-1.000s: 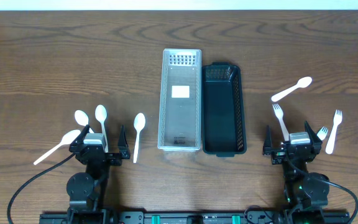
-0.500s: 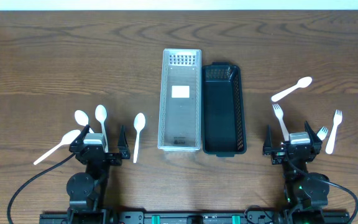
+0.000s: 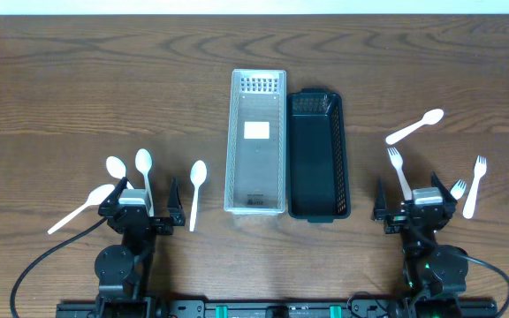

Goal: Pack container

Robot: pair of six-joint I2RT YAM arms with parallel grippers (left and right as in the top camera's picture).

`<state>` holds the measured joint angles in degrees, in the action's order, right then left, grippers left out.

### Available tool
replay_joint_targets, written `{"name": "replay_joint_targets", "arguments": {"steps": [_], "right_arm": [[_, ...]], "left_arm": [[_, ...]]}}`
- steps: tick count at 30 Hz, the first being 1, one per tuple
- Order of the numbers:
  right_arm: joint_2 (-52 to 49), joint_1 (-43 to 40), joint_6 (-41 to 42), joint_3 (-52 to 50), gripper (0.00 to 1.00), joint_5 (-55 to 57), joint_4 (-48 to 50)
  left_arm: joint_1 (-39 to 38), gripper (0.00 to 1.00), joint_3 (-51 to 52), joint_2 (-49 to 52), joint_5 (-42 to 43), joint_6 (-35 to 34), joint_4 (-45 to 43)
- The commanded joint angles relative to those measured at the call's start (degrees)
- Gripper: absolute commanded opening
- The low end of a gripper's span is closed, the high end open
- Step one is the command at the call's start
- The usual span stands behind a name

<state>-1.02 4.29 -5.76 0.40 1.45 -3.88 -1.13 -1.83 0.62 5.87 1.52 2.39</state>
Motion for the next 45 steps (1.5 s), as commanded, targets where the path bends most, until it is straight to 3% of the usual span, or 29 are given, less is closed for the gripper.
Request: {"name": "replay_joint_targets", "arguments": {"steps": [1,4,10,17,23,25,34,39,45], "right_arm": [[0.13,-0.59,12.46,-0.09,0.99,-1.79,-0.46],[-0.42,-0.59,13.49,0.04,0.99,-3.15,-0.33],[-4.35,-0.66,13.44,6.19,0.99,0.5,-6.64],[-21.99,-0.66,13.44,20.48,0.99,1.57,-18.25],[-38.93,-0.63,13.46,32.87,0.99,-0.44,-27.69],[-42.05,-0.63,13.46,34.21,0.99,-2.51,-28.11],[-48.57,-0.63,13.46,34.56,0.99,-4.72,-29.38],[-48.61,-0.63,13.46,34.56,0.99,-4.7,-29.35],[-48.61,-0.63,13.46,34.56,0.99,-4.7,-29.35]], "left_arm": [[0.02,0.98,1.55,-0.39,1.33,-1.18,0.13],[0.04,0.98,0.46,-0.22,1.55,-7.61,3.1],[0.04,0.98,-12.48,5.64,-3.91,-7.58,15.04],[0.09,0.98,-39.74,28.44,-14.05,-7.28,32.17],[0.15,0.98,-65.22,49.72,-14.25,-7.82,53.9],[0.15,0.98,-68.89,53.13,-14.25,-7.85,57.07],[2.73,0.98,-70.36,59.82,-14.62,-8.57,57.2],[12.59,0.98,-70.36,62.27,-14.93,-16.63,58.51],[19.96,0.98,-70.36,63.84,-14.99,-19.65,60.17]]}}
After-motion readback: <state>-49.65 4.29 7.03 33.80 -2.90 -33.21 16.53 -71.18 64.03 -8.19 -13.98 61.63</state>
